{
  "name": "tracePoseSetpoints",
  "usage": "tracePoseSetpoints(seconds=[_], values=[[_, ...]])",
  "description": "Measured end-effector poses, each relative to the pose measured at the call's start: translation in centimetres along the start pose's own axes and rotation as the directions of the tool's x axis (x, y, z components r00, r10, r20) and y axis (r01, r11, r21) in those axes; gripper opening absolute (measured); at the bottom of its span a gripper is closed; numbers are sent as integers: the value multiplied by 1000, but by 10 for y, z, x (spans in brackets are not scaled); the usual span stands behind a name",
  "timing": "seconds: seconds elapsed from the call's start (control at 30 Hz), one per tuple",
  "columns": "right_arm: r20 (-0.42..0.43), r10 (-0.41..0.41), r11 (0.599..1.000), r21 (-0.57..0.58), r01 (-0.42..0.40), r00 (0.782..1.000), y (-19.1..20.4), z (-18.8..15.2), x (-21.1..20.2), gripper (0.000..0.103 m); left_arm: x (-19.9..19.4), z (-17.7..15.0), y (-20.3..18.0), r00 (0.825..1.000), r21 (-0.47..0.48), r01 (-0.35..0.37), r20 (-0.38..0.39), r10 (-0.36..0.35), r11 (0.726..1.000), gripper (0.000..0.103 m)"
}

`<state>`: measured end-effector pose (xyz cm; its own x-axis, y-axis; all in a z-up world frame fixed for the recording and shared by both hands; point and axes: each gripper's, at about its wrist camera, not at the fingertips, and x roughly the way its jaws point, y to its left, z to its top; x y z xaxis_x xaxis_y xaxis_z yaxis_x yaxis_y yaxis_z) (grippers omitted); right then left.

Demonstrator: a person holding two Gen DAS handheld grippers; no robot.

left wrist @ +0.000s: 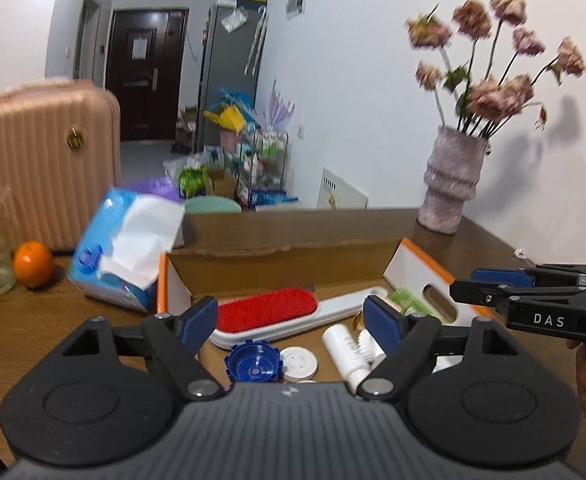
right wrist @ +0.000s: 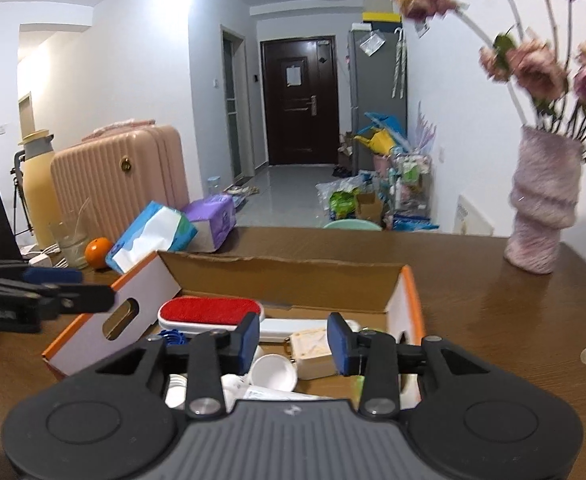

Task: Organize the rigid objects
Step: 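Release the blue cap and white cap into the box with both tools, then withdraw both open tools from the box back over the table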

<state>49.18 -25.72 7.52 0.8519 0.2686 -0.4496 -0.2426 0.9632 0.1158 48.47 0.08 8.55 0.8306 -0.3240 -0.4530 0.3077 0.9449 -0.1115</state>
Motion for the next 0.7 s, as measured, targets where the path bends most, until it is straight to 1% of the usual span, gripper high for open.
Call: tracePoseSetpoints(seconds=[0.07, 0.13, 0.2, 0.27, 0.3, 0.33, 0.37, 0.43, 0.57, 0.63, 0.7], values=[[15, -15, 1000, 0, 15, 1000, -1, 3, -17, 41, -20, 3, -7, 999, 8, -17, 38, 16, 1000, 91], [34, -32, 999, -5, 32, 999, 0, 5, -33, 52, -39, 4, -13, 996, 18, -47, 78, 46, 999, 95], [59, -60, 998, -14, 61, 996, 0, 3, -50, 59, -56, 3, -18, 992, 24, -70, 102, 67, 997, 97], [74, -87, 996, -19, 89, 993, 1, 1, -64, 62, -72, 1, -20, 989, -3, -86, 122, 86, 996, 99], [80, -94, 995, -22, 96, 992, 2, 0, -71, 65, -79, 0, -21, 987, -16, -92, 134, 93, 996, 99], [88, -100, 995, -21, 102, 991, 3, -1, -79, 71, -86, -1, -22, 984, -24, -96, 146, 98, 995, 102], [97, -107, 994, -18, 109, 989, 3, -3, -88, 75, -94, -4, -24, 981, -27, -99, 162, 102, 995, 103], [117, -126, 992, -16, 129, 985, 4, -5, -102, 84, -106, -8, -28, 976, -28, -114, 184, 117, 993, 103], [147, -147, 988, -21, 151, 978, 8, -14, -128, 88, -126, -19, -33, 966, -34, -140, 213, 144, 990, 103], [162, -149, 988, -21, 155, 975, 10, -20, -139, 94, -137, -23, -37, 962, -30, -143, 231, 146, 989, 103], [178, -155, 987, -18, 160, 972, 12, -24, -150, 95, -146, -26, -40, 959, -28, -144, 245, 146, 989, 103]])
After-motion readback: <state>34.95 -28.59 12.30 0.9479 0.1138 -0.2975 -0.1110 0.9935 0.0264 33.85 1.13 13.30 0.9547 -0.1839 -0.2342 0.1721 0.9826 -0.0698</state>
